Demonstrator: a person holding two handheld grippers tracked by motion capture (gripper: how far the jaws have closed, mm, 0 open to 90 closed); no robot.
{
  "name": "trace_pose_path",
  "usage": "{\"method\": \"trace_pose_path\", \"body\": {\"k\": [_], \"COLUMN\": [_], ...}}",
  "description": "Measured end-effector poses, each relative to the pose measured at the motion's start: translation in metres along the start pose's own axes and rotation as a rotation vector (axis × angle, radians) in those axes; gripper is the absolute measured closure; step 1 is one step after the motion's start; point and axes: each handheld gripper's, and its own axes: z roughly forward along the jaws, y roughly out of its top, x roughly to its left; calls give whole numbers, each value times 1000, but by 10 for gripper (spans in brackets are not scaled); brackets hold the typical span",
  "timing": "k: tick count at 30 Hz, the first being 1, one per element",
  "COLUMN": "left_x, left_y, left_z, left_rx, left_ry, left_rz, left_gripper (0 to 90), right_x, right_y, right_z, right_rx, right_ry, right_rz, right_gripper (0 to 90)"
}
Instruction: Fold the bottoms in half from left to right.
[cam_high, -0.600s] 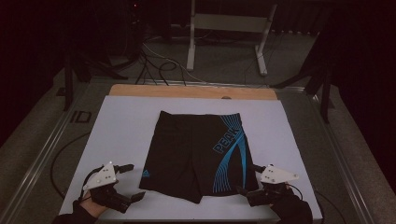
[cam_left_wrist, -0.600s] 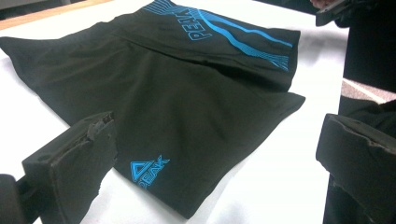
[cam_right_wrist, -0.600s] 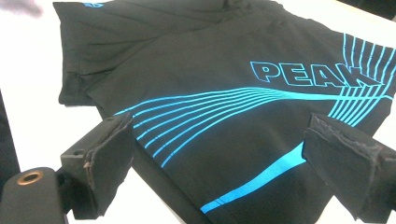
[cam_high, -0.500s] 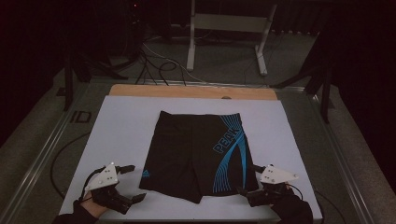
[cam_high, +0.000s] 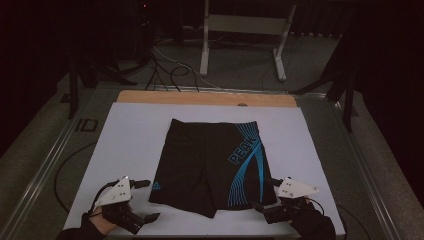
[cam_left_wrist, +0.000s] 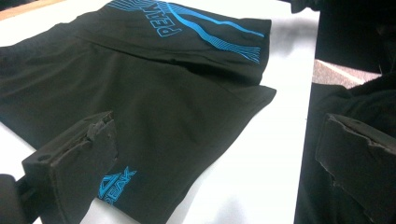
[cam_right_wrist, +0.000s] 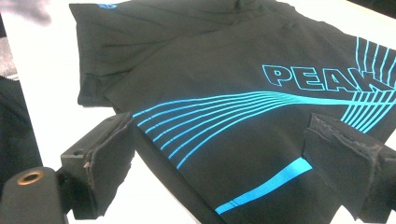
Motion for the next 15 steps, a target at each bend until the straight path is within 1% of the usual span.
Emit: {"method": "trace_pose_path", "body": {"k": [1, 2, 3, 6, 9, 11, 13, 15], "left_x": [0, 0, -1, -4, -6, -7, -7, -7], "left_y": [0, 1, 4, 8, 13, 16, 18, 20], "left_z": [0, 0, 0, -1, -3, -4, -5, -7], "left_rx": [0, 5, 9, 10, 12, 19, 22, 25], "left_ry": [0, 1, -12, -14, -21, -18, -19, -12], "left_rz": [0, 7, 4, 15, 20, 22, 20, 17], "left_gripper": [0, 0, 0, 0, 0, 0, 0, 0], "right_x": [0, 1, 2, 3, 3, 2, 1, 1], "right_y": [0, 3, 5, 10, 13, 18, 23, 25], "right_z": [0, -1, -1, -3, -4, -6, -7, -8], "right_rx": [0, -1, 2, -12, -13, -21, -23, -26], "right_ry": [0, 11, 8, 25, 28, 35, 32, 28], "right_rz": [0, 9, 3, 17, 13, 30, 14, 16], "right_gripper": [97, 97, 97, 97, 97, 97, 97, 97]}}
